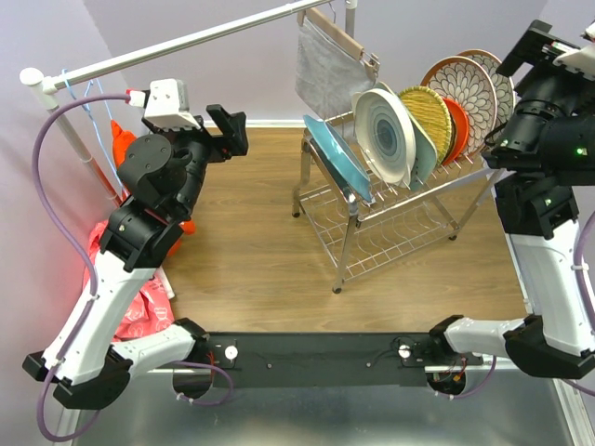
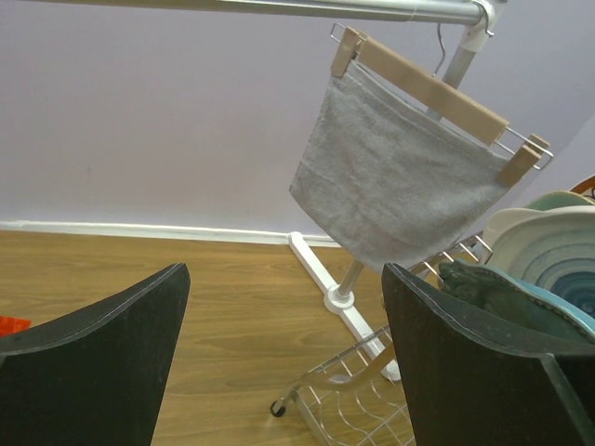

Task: Load the plates into the dish rack
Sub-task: Insert the plate into the dish rack

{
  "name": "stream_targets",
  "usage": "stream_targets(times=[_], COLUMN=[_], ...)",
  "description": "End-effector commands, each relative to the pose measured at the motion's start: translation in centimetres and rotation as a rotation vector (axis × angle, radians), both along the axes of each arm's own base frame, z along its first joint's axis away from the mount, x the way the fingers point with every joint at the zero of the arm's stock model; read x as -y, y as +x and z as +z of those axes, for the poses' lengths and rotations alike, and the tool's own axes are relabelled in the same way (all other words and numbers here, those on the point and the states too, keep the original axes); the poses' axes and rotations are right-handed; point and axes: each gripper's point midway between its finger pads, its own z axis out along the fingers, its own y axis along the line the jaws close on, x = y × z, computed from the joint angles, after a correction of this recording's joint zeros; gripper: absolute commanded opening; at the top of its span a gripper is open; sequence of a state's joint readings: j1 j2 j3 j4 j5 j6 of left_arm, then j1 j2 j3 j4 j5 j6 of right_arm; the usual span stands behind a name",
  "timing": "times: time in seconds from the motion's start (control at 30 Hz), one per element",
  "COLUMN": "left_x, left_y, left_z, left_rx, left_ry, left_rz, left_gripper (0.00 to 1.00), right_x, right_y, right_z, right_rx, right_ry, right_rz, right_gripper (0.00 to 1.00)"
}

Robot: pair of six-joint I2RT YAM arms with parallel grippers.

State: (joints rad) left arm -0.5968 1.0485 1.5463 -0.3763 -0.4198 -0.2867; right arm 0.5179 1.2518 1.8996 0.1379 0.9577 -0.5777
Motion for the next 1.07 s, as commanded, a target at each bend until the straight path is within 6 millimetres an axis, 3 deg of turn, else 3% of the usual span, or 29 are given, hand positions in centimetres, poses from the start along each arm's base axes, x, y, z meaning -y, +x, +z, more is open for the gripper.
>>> stream_targets(times=[0.0,1.03], left_x=[-1.0,-0.3], left_y=[-0.7,-0.6], left_z=[0.4,-0.1], left_rx=[0.008,-0.003], left_ry=[-0.052,-0.058], left_rz=[0.028,-0.001], left_gripper=[0.93,0.93], right_x=[1.2,1.8], right_y=[-0.8,-0.6], right_z=[-0.6,-2.2], right_rx=[0.004,-0.021], right_ry=[0.021,0.021], right_rz=[-0.044,-0.068], right_gripper=[1.0,1.0])
